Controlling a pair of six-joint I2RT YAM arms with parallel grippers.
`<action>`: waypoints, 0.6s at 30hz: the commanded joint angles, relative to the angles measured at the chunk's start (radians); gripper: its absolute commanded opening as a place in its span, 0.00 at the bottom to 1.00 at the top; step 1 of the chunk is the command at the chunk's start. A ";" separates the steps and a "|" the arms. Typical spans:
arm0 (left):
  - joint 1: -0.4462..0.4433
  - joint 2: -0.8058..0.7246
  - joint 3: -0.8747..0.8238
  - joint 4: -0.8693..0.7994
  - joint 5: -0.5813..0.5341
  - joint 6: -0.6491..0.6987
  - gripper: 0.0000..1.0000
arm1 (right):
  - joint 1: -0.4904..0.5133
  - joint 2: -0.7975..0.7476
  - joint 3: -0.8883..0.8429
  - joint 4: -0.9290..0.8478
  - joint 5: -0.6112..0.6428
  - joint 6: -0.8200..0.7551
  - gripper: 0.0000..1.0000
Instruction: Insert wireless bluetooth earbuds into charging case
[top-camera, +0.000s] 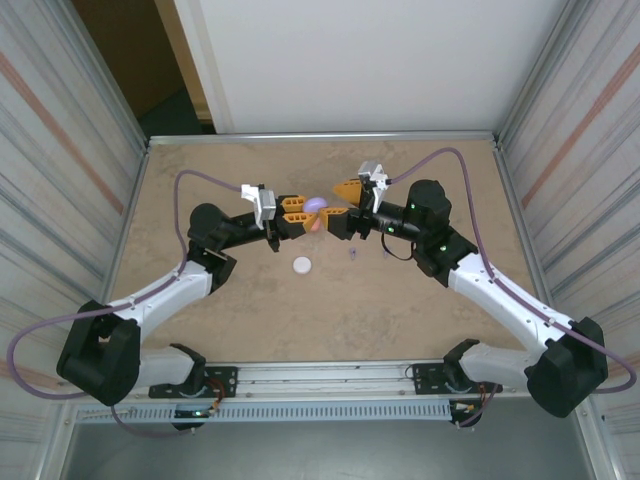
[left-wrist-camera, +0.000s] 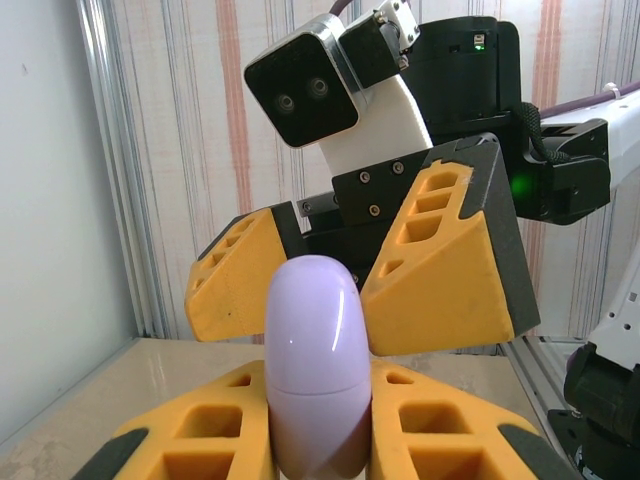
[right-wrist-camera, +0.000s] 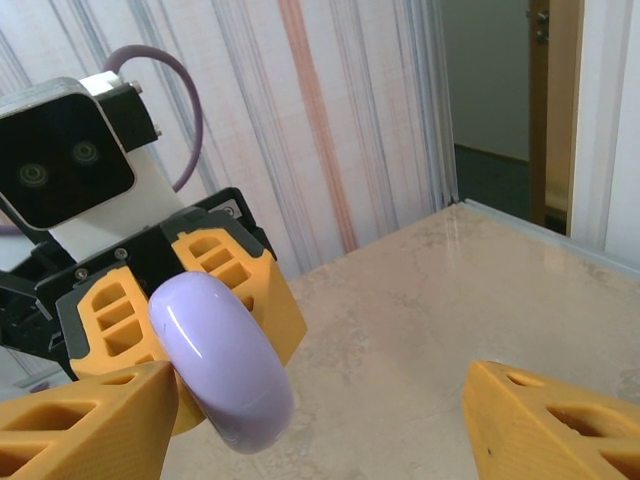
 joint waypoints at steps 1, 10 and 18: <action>-0.011 -0.035 0.009 0.012 0.031 0.025 0.00 | 0.002 0.001 0.043 0.003 0.022 -0.016 0.74; -0.018 -0.037 0.014 -0.009 0.040 0.040 0.00 | -0.007 0.008 0.058 -0.002 0.021 -0.020 0.73; -0.021 -0.042 0.014 -0.014 0.044 0.047 0.00 | -0.017 0.018 0.074 -0.011 0.019 -0.027 0.73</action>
